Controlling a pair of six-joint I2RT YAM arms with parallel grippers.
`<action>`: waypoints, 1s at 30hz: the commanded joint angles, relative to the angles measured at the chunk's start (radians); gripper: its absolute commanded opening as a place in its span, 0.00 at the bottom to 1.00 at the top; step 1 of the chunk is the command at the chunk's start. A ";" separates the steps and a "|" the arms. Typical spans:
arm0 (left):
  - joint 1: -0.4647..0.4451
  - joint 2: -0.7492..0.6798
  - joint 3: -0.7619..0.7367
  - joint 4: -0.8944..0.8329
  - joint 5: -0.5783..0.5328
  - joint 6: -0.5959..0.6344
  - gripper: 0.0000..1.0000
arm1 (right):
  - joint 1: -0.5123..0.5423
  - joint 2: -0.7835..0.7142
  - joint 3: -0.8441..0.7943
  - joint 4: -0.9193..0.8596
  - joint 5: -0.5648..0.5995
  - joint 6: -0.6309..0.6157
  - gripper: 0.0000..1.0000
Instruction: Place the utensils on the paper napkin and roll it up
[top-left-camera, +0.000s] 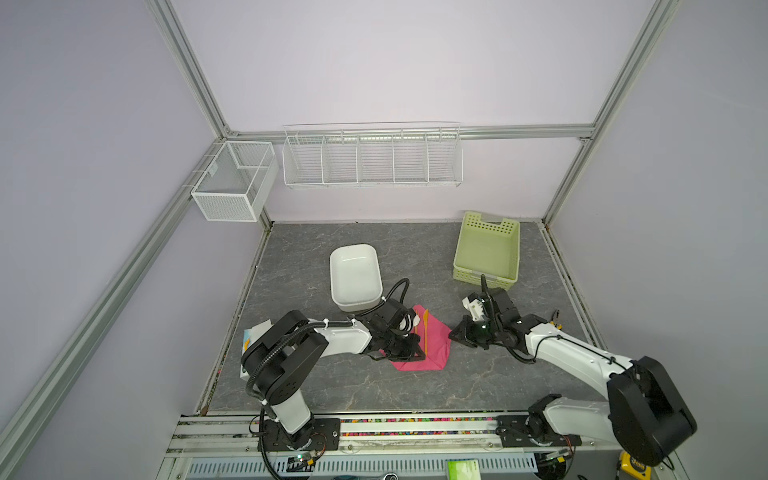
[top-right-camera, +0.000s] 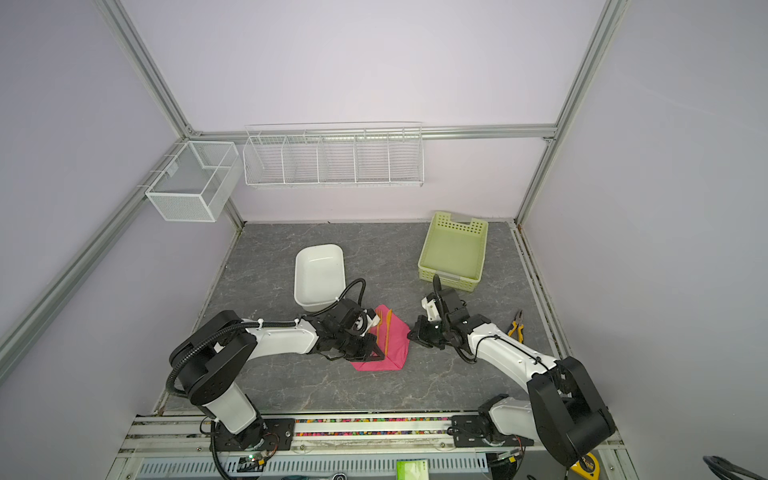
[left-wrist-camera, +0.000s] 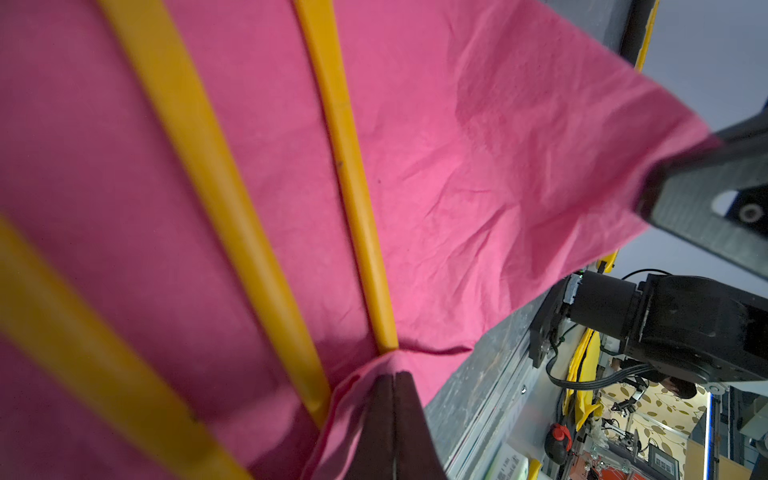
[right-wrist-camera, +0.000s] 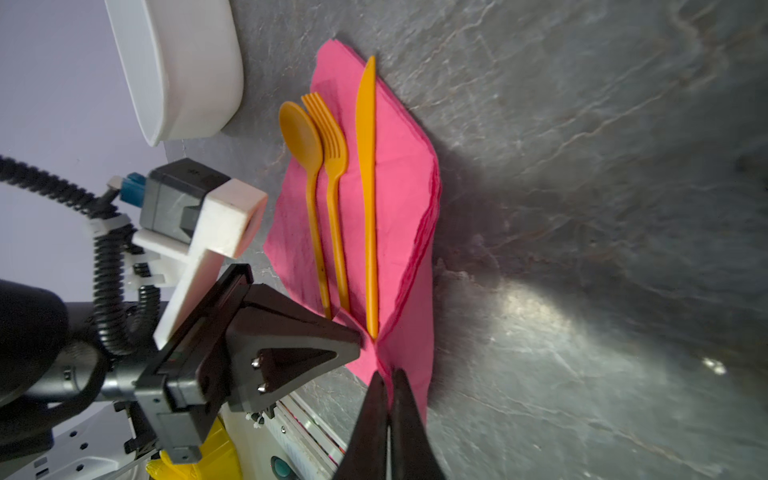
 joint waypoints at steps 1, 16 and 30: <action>-0.002 0.009 0.016 -0.002 -0.002 0.011 0.00 | 0.035 -0.015 0.032 -0.010 0.025 0.056 0.08; -0.003 0.014 0.012 0.003 0.003 0.010 0.00 | 0.148 0.059 0.108 0.073 0.053 0.138 0.07; -0.003 0.013 0.011 0.004 0.006 0.012 0.00 | 0.232 0.168 0.178 0.145 0.068 0.175 0.07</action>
